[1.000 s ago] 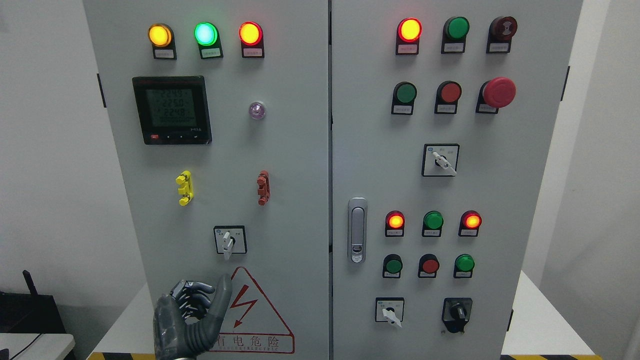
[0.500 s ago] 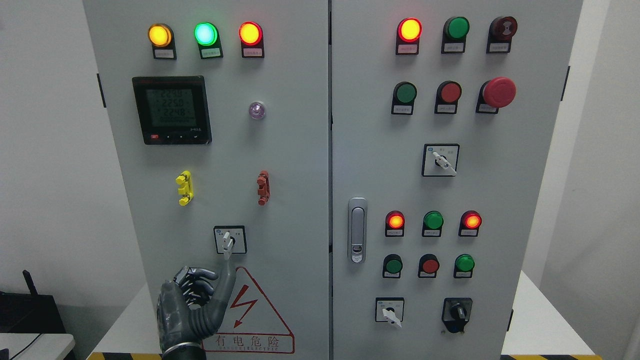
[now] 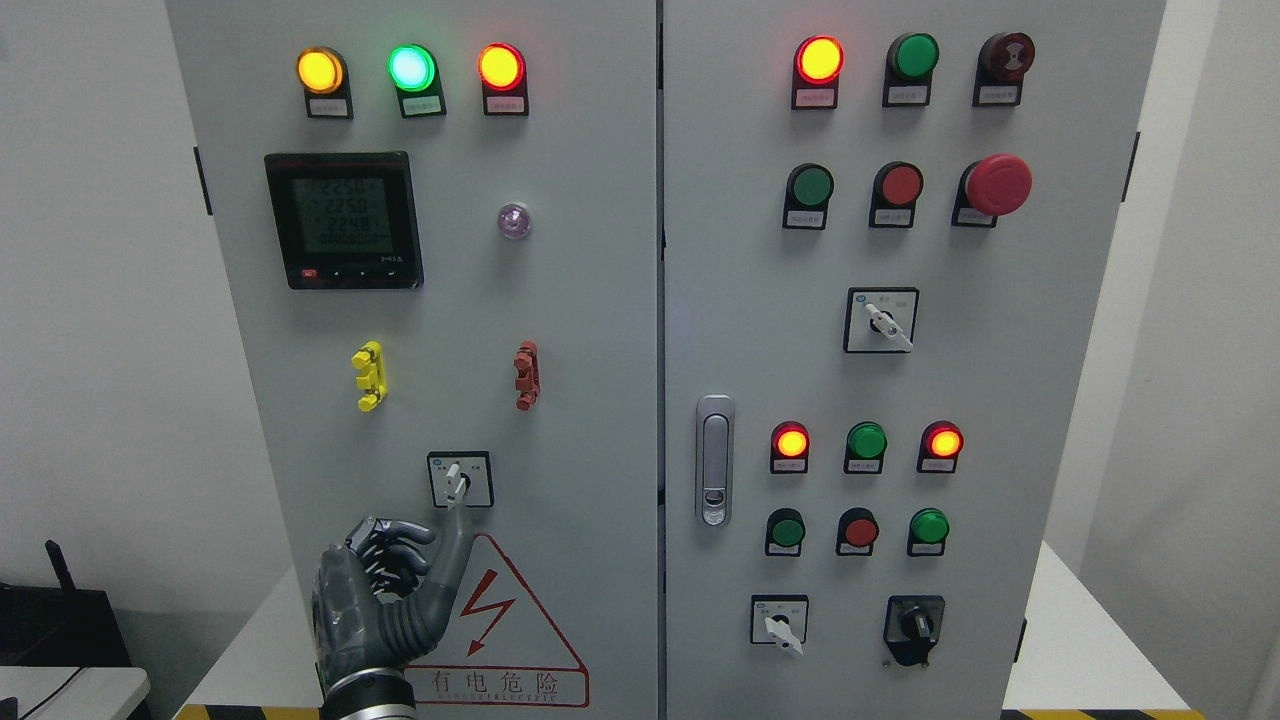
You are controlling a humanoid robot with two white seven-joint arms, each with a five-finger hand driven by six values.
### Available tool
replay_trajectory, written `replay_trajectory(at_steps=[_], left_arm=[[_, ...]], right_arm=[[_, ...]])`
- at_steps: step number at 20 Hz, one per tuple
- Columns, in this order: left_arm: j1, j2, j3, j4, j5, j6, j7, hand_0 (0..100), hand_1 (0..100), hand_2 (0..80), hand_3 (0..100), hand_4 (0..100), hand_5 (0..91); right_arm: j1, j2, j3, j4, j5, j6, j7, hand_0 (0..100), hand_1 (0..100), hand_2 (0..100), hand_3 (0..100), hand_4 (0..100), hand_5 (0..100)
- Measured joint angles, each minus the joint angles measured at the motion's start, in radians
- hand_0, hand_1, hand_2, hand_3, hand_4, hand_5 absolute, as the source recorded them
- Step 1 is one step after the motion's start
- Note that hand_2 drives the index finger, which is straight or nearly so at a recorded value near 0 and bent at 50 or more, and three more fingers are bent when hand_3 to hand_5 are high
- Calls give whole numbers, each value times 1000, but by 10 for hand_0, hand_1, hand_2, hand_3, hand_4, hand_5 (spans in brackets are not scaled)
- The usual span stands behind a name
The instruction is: Turn on light switch 1
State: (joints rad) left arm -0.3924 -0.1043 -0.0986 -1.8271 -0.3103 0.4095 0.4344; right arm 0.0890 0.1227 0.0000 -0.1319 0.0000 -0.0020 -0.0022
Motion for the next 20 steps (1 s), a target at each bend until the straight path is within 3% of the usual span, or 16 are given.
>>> replay_trajectory(at_steps=[20], left_arm=[[-33,-1,-2,29,5,8,13,57,526,598,867,866,736]], right_arm=[[0,0,0,0,0,0,0,120,389,0,0,0,0]])
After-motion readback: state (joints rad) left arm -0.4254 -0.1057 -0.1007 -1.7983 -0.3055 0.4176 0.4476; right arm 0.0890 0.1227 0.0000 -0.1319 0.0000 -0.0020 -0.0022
